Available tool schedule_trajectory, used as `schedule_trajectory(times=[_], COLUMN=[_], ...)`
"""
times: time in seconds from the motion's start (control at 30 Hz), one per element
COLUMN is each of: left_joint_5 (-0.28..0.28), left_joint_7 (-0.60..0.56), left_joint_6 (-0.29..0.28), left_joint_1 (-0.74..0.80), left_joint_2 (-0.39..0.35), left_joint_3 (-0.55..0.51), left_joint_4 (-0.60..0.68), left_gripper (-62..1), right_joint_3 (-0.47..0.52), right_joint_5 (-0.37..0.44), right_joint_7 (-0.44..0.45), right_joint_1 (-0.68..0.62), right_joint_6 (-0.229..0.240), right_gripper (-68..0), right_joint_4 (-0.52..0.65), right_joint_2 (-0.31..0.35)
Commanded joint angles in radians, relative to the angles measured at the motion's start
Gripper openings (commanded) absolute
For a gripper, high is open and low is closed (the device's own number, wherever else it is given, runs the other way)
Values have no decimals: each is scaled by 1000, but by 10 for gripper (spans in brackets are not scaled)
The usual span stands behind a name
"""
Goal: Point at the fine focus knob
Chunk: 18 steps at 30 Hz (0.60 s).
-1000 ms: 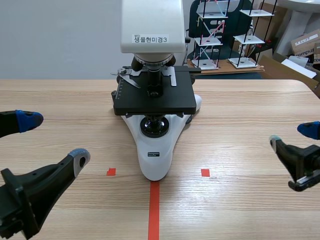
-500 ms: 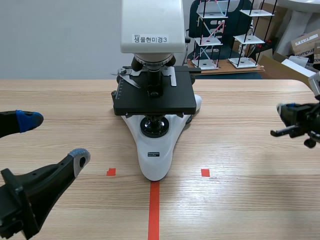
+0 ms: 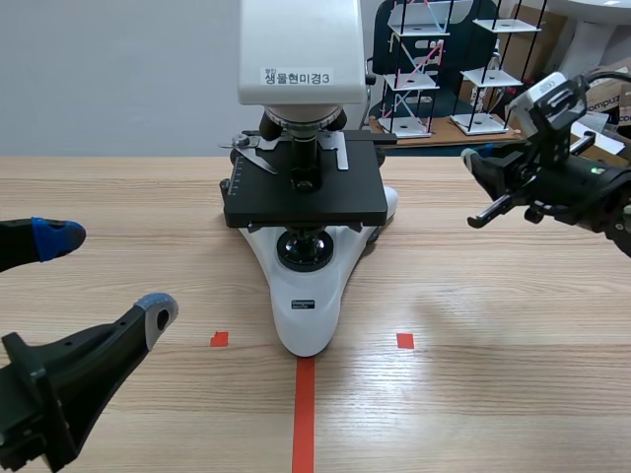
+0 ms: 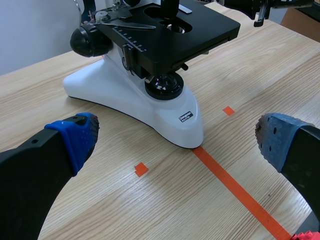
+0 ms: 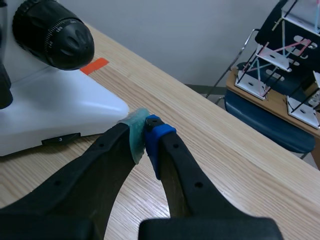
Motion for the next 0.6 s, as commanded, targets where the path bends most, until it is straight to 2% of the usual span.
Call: schedule_trajectory(times=[0.0, 0.57], left_joint_5=[-9, -9], left_joint_7=[-14, -14], left_joint_6=[-2, -2], left_joint_1=[2, 2], left_joint_2=[2, 2], left_joint_3=[-3, -3], left_joint_4=[12, 12], left_gripper=[14, 14], right_joint_3=[5, 5], right_joint_5=[-7, -13], right_joint_7=[39, 34], right_joint_1=[21, 26], right_joint_6=[2, 1], right_gripper=[-676, -676], right_joint_4=[21, 21], right_joint_2=[15, 12])
